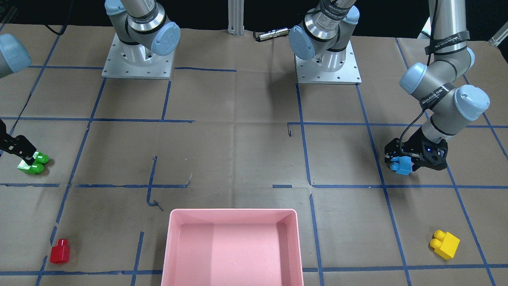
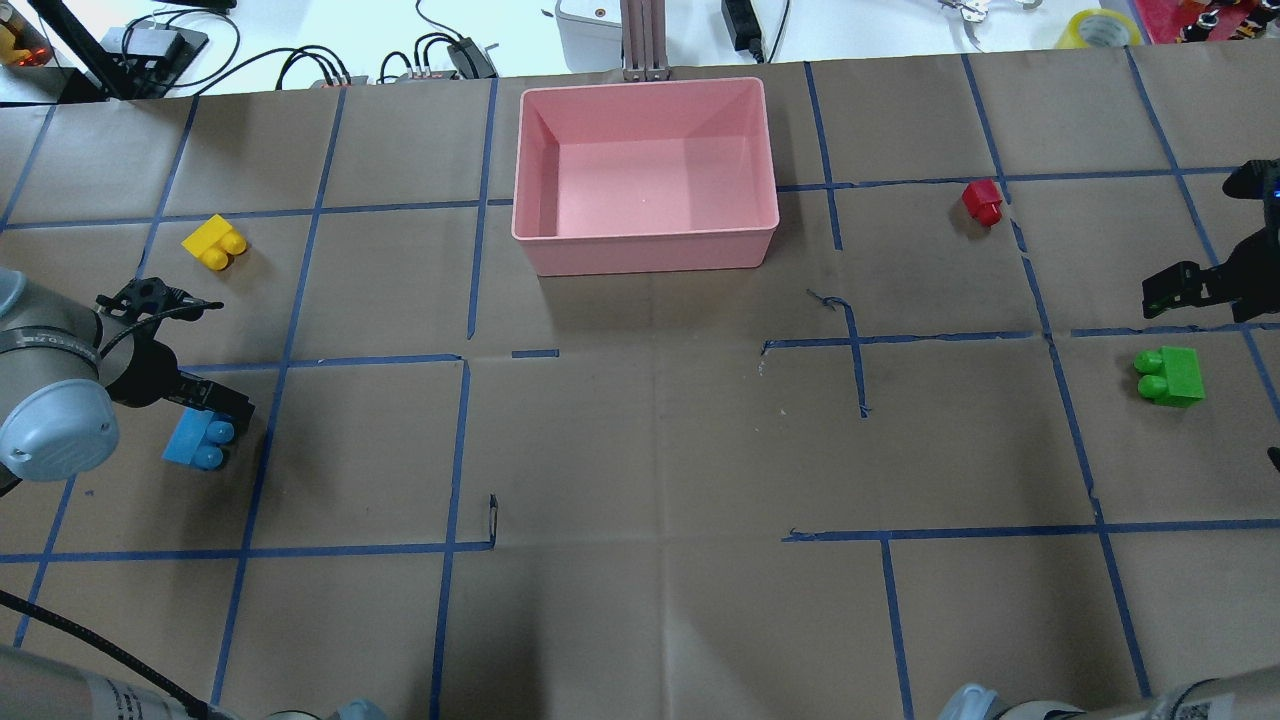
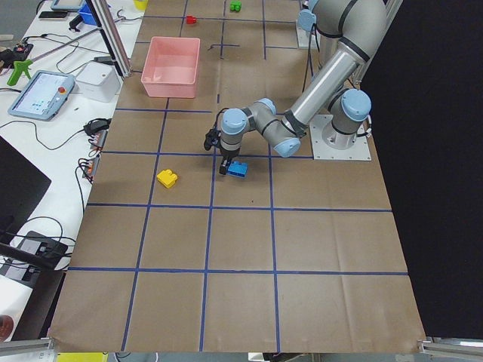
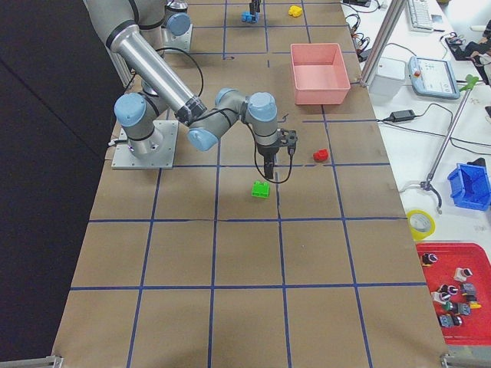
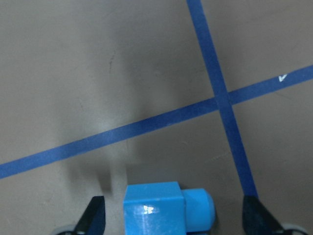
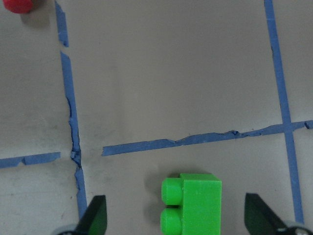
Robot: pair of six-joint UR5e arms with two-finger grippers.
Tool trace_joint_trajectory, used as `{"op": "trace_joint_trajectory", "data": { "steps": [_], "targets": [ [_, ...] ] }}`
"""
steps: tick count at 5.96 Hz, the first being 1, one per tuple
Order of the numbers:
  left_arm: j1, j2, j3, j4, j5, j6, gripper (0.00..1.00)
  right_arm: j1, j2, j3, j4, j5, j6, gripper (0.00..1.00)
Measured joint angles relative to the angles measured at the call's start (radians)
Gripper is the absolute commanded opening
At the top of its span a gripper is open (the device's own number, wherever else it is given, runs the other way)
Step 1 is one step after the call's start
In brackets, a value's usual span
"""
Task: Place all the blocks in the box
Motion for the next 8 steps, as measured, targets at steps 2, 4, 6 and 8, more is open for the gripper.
{"op": "trace_joint_trajectory", "data": {
  "steps": [2, 4, 6, 8],
  "targets": [
    [0.007, 0.006, -0.018, 0.002, 0.065, 0.008, 0.91, -0.006, 0.051, 0.004, -0.042, -0.006, 0.0, 0.99],
    [0.007, 0.008, -0.02, 0.002, 0.075, 0.009, 0.9, -0.013, 0.079, 0.025, -0.051, -0.011, -0.003, 0.99],
    [0.004, 0.009, -0.019, 0.005, 0.064, 0.008, 0.75, -0.027, 0.091, 0.037, -0.054, -0.022, -0.006, 0.99],
    [0.004, 0.009, -0.02, 0.006, 0.056, 0.006, 0.48, -0.03, 0.102, 0.042, -0.055, -0.036, -0.004, 0.96]
  ]
}}
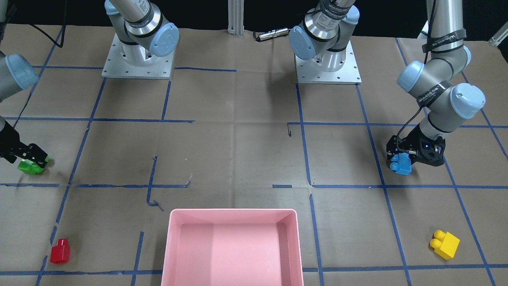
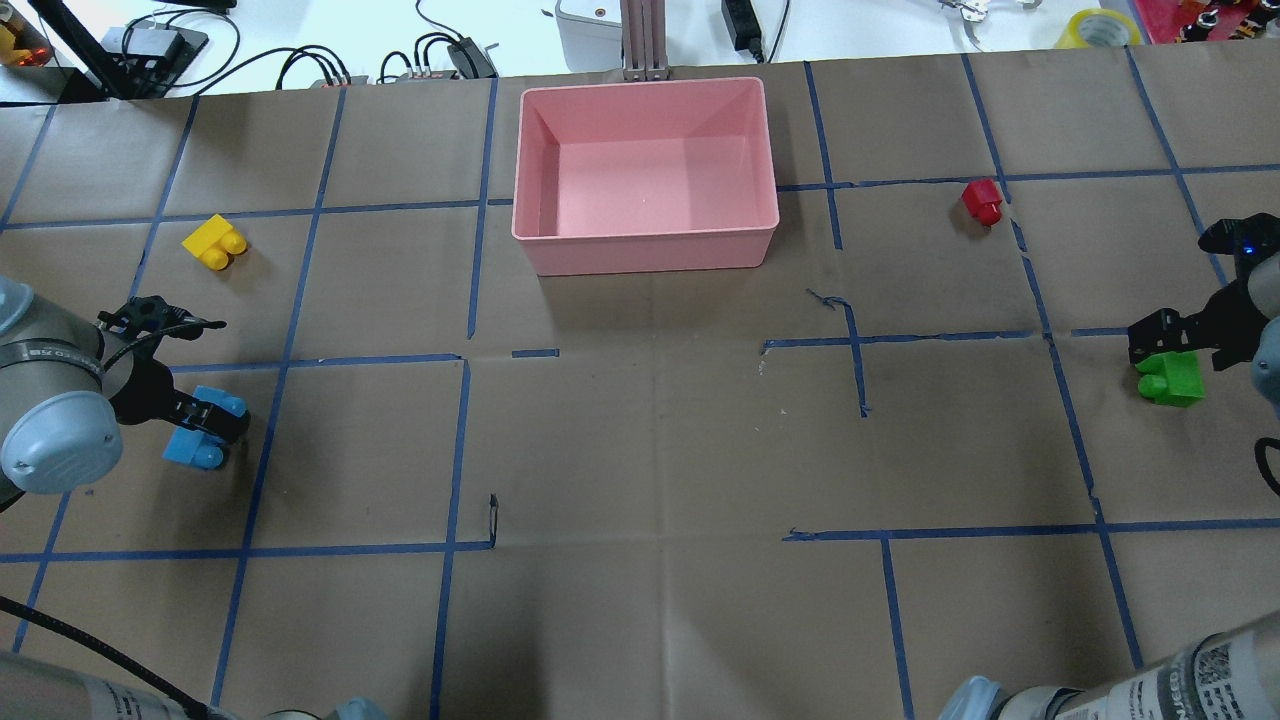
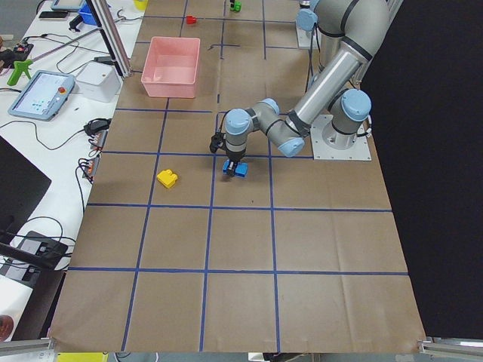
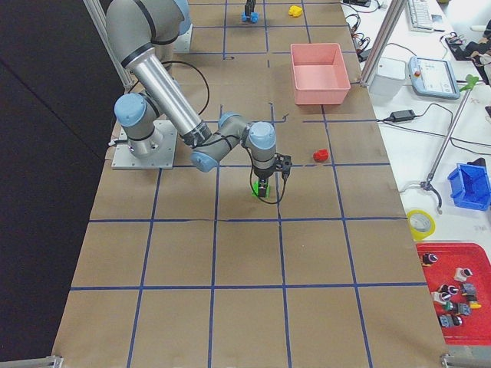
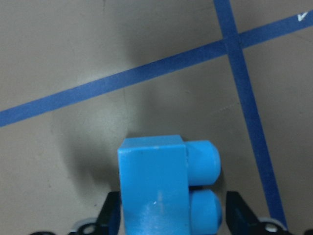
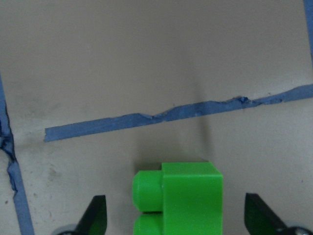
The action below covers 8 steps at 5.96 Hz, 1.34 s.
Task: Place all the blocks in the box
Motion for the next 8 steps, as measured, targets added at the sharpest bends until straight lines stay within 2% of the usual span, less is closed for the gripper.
{"op": "trace_joint_trajectory", "data": {
  "steps": [1, 3, 5, 6, 7, 8],
  "targets": [
    [0.0, 0.0, 0.0, 0.0, -0.001, 0.0, 0.3, 0.0, 0.008, 0.001, 0.0, -0.001, 0.001, 0.95],
    [0.0, 0.001, 0.006, 0.0, 0.0, 0.0, 0.01, -0.001, 0.014, 0.002, 0.001, -0.005, 0.0, 0.92],
    [0.0, 0.001, 0.009, 0.0, 0.0, 0.003, 0.0, -0.001, 0.016, 0.004, 0.008, -0.02, -0.003, 0.91],
    [-0.001, 0.003, 0.012, 0.0, -0.001, 0.004, 0.0, -0.001, 0.016, 0.006, 0.011, -0.041, -0.003, 0.72],
    [-0.005, 0.014, 0.021, -0.002, -0.001, 0.004, 0.0, -0.001, 0.014, 0.007, 0.013, -0.052, -0.002, 0.47],
    [-0.013, 0.035, 0.043, -0.011, 0.001, 0.002, 0.0, -0.001, 0.011, 0.007, 0.014, -0.052, 0.001, 0.31]
  ]
}}
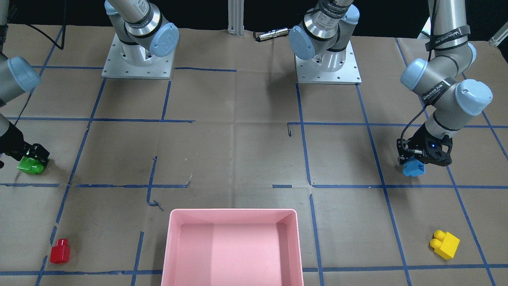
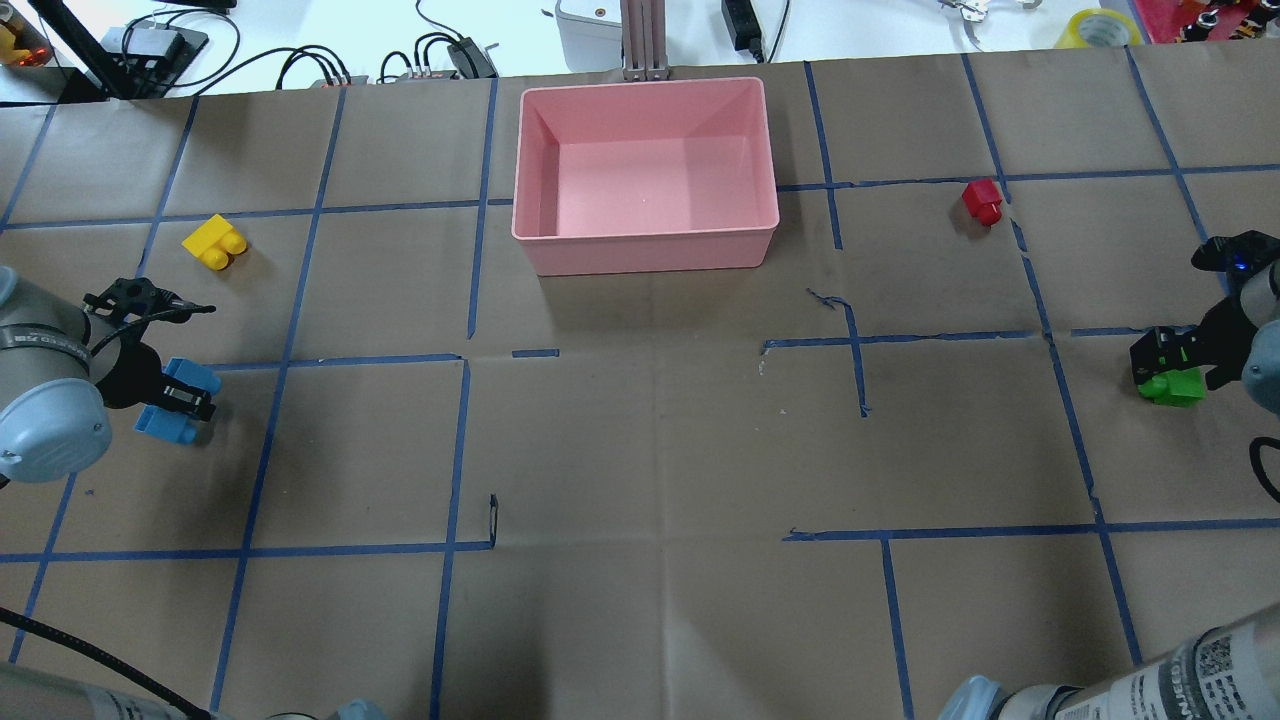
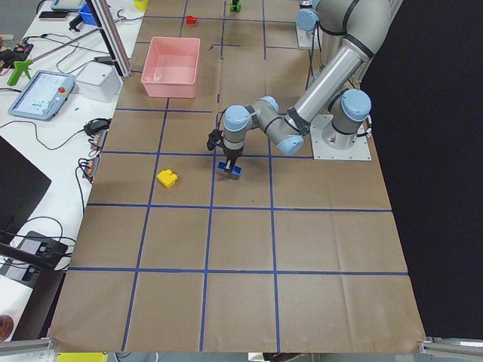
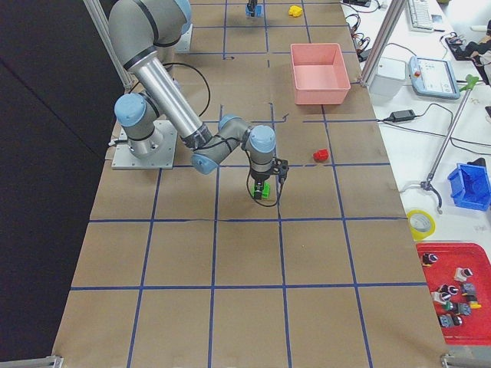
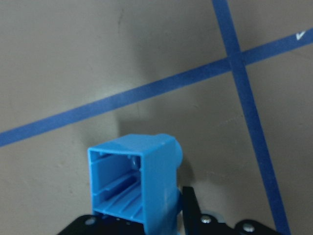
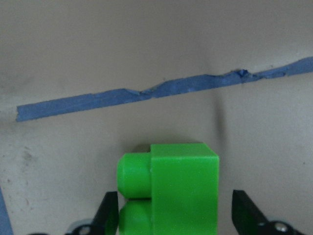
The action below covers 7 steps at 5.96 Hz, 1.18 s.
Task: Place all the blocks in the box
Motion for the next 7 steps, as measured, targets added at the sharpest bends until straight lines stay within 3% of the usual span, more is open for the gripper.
{"op": "trace_joint_trajectory", "data": {
  "steps": [2, 3, 5, 7],
  "targets": [
    [-0.035, 0.042, 0.119, -0.118, -0.004, -0.013, 0.0, 0.0, -0.011, -0.002, 0.034, 0.006, -0.003, 0.17],
    [-0.069, 0.045, 0.244, -0.252, -0.009, -0.046, 0.0, 0.0, -0.026, -0.009, 0.051, 0.006, -0.006, 0.1],
    [-0.194, -0.026, 0.541, -0.488, -0.049, -0.256, 0.0, 0.004, -0.066, -0.049, 0.065, 0.025, -0.006, 0.04],
    [-0.369, -0.157, 0.767, -0.547, -0.064, -0.528, 0.0, 0.02, -0.097, -0.148, 0.059, 0.109, -0.056, 0.02]
  ]
}}
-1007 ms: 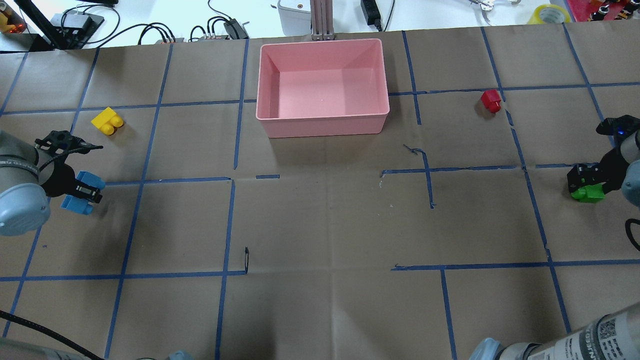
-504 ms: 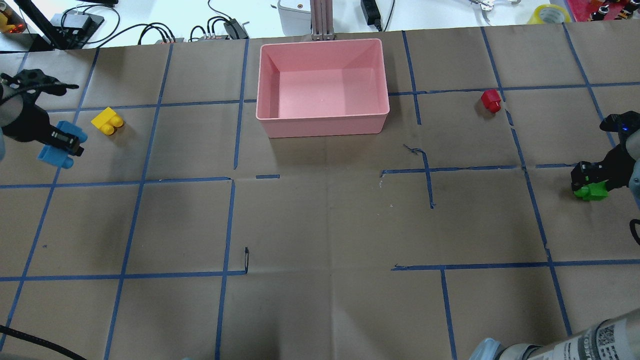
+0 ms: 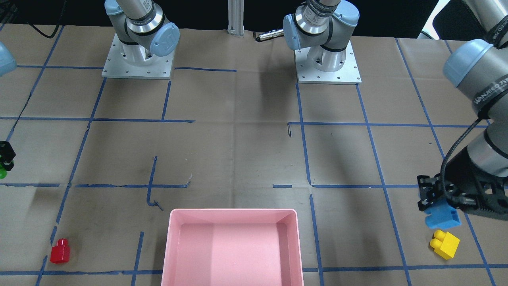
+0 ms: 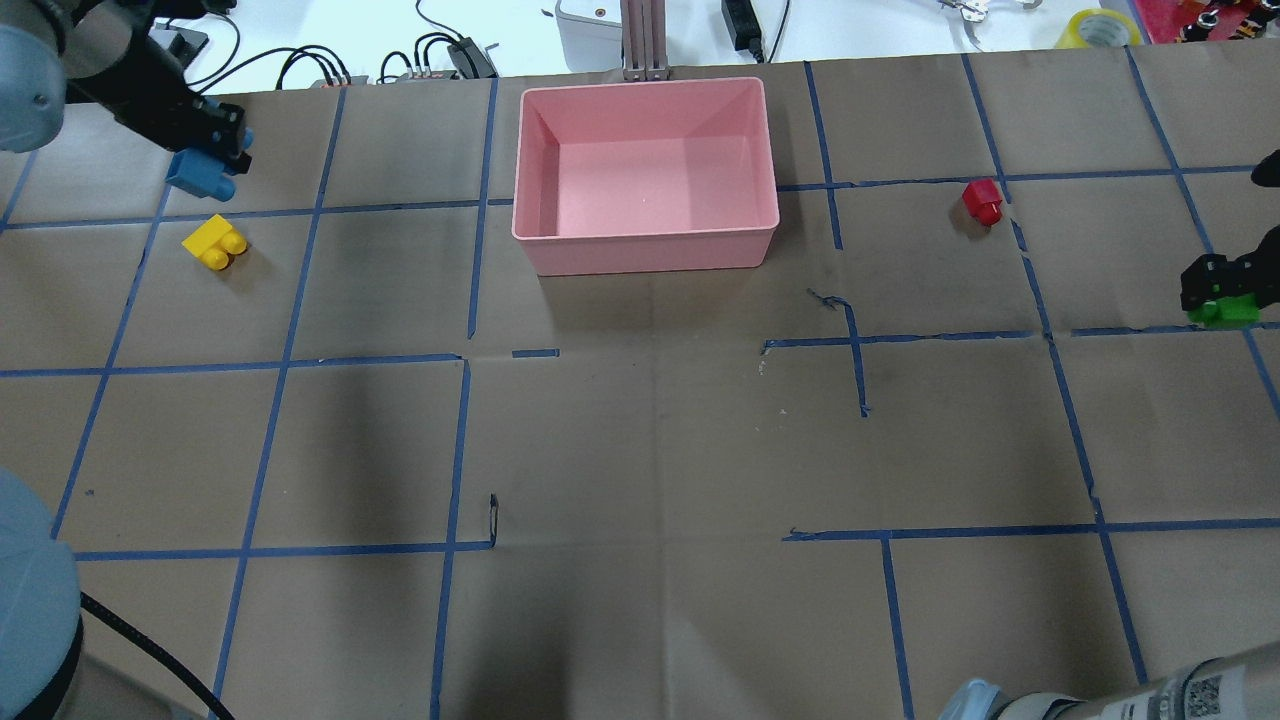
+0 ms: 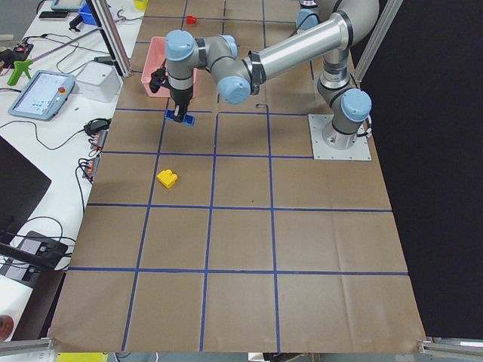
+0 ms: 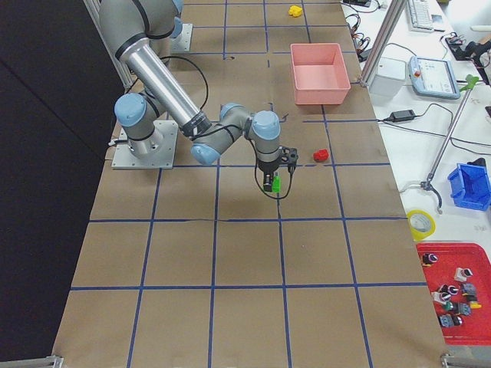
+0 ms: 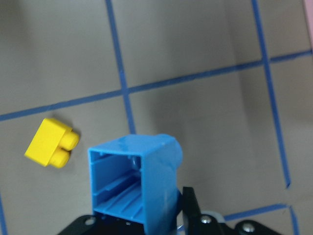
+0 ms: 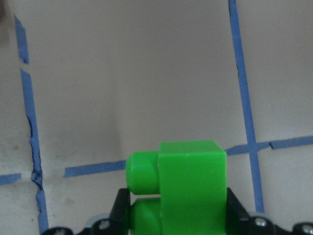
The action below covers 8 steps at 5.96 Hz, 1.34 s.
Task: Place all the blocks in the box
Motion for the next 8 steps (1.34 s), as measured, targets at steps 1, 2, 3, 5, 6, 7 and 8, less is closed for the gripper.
{"op": "trace_joint_trajectory", "data": {
  "steps": [1, 2, 3, 5, 6, 7, 8],
  "targets": [
    [-0.095, -0.066, 0.093, -0.006, -0.001, -0.143, 0.0, 0.019, -0.007, -0.049, -0.025, 0.069, -0.042, 0.03],
    [-0.187, -0.123, 0.172, -0.013, 0.0, -0.276, 0.0, 0.049, -0.008, -0.089, -0.06, 0.107, -0.067, 0.03],
    [-0.281, -0.184, 0.25, -0.02, -0.001, -0.414, 0.0, 0.099, -0.005, -0.131, -0.076, 0.138, -0.076, 0.03],
    [-0.417, -0.323, 0.376, -0.015, -0.001, -0.611, 0.0, 0.227, 0.009, -0.174, -0.083, 0.174, -0.065, 0.04],
    [-0.438, -0.372, 0.391, -0.006, 0.004, -0.638, 0.19, 0.281, 0.016, -0.181, -0.088, 0.19, -0.036, 0.06],
    [-0.445, -0.395, 0.388, 0.003, 0.007, -0.646, 0.83, 0.323, 0.024, -0.185, -0.095, 0.217, 0.012, 0.05],
    [-0.448, -0.403, 0.384, 0.023, 0.007, -0.656, 0.99, 0.358, 0.036, -0.192, -0.099, 0.258, 0.072, 0.05]
  ]
}}
